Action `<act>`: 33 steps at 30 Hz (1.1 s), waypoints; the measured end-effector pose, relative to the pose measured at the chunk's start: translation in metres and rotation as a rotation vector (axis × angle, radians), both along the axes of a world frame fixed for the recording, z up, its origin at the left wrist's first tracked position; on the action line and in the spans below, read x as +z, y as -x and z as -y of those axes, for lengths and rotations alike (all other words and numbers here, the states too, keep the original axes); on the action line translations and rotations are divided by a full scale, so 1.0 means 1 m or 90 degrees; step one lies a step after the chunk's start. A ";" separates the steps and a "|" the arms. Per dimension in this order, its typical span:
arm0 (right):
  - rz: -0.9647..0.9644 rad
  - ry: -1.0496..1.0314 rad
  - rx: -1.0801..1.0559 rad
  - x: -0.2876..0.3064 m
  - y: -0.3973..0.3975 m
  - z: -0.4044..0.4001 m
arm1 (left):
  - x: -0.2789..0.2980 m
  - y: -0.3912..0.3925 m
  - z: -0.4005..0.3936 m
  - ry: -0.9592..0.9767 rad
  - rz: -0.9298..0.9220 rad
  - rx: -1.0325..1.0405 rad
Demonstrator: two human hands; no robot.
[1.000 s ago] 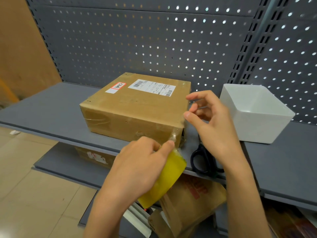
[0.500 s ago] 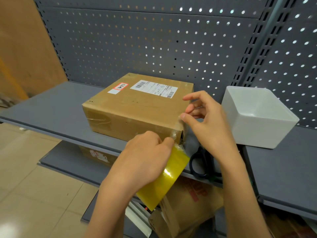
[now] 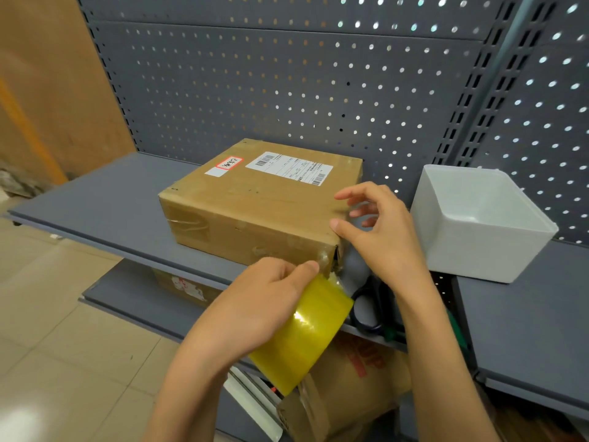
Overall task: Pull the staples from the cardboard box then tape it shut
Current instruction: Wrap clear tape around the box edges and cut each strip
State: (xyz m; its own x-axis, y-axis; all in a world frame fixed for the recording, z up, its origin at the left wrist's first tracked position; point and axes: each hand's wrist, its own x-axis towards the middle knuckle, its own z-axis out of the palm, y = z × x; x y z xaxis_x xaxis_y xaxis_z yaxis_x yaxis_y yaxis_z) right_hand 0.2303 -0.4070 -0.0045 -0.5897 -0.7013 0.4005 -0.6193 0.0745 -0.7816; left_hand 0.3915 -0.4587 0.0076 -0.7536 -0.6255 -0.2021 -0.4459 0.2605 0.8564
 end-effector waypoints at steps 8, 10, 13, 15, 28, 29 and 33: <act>-0.111 0.043 -0.039 -0.006 -0.016 -0.006 | 0.000 -0.010 -0.003 -0.153 -0.070 -0.003; -0.164 -0.004 -0.040 -0.011 -0.021 -0.007 | 0.000 -0.012 -0.005 -0.184 -0.087 0.012; -0.184 -0.038 -0.098 -0.018 -0.022 -0.008 | -0.001 -0.015 -0.007 -0.212 -0.120 0.029; -0.188 0.028 -0.104 -0.016 -0.024 -0.011 | -0.002 -0.016 -0.010 -0.232 -0.141 0.023; -0.159 -0.135 0.002 -0.015 -0.028 -0.016 | -0.017 -0.026 -0.015 -0.254 -0.196 0.014; -0.158 -0.138 -0.004 -0.015 -0.030 -0.016 | -0.019 -0.027 -0.017 -0.252 -0.196 0.029; -0.146 -0.137 -0.010 -0.015 -0.033 -0.016 | -0.024 -0.024 -0.028 -0.177 -0.199 0.057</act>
State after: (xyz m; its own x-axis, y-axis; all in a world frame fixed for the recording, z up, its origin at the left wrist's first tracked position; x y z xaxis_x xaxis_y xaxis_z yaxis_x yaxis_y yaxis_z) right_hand 0.2637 -0.3905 -0.0195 -0.5133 -0.7754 0.3677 -0.7747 0.2343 -0.5873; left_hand 0.4158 -0.4304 -0.0164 -0.7505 -0.6454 -0.1423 -0.1638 -0.0268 0.9861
